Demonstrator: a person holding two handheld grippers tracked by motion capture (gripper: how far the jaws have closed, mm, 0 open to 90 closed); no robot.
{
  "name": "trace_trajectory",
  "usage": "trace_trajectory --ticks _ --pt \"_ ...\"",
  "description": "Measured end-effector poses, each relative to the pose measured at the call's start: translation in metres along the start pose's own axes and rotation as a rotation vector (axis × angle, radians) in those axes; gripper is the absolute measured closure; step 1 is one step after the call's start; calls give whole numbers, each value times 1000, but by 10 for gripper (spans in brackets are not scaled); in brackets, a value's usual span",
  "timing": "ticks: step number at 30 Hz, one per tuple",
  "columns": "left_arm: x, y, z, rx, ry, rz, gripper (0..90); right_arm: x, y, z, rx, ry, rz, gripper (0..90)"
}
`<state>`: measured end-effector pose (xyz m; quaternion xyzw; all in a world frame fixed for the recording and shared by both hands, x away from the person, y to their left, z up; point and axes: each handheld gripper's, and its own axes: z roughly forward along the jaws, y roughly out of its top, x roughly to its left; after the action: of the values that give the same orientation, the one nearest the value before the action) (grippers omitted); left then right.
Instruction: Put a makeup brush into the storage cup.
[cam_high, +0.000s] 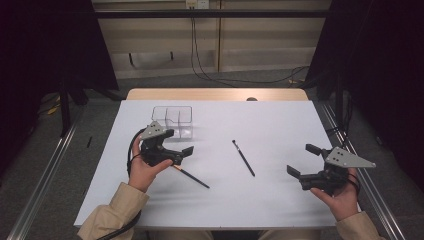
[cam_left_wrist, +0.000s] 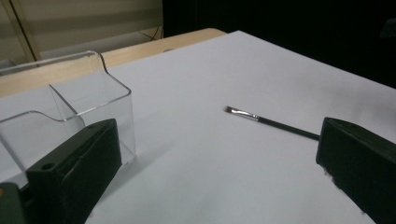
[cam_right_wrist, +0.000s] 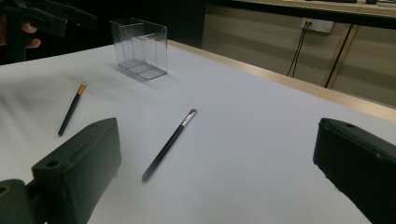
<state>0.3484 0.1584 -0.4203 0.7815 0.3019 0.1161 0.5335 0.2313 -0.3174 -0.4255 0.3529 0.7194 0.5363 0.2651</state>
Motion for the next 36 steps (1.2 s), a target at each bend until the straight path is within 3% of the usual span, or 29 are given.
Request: trace_trajectory --ticks 9,16,26,36 --pt "-1 0 8 114 2 -31 0 1 0 0 5 -1 -2 6" --pt "0 -1 15 214 19 -87 0 0 -1 0 4 2 -3 5" --pt "1 0 21 350 49 -120 0 1 -1 0 11 0 -6 6" --pt "0 2 24 450 71 -142 0 2 -1 1 11 3 -7 6"
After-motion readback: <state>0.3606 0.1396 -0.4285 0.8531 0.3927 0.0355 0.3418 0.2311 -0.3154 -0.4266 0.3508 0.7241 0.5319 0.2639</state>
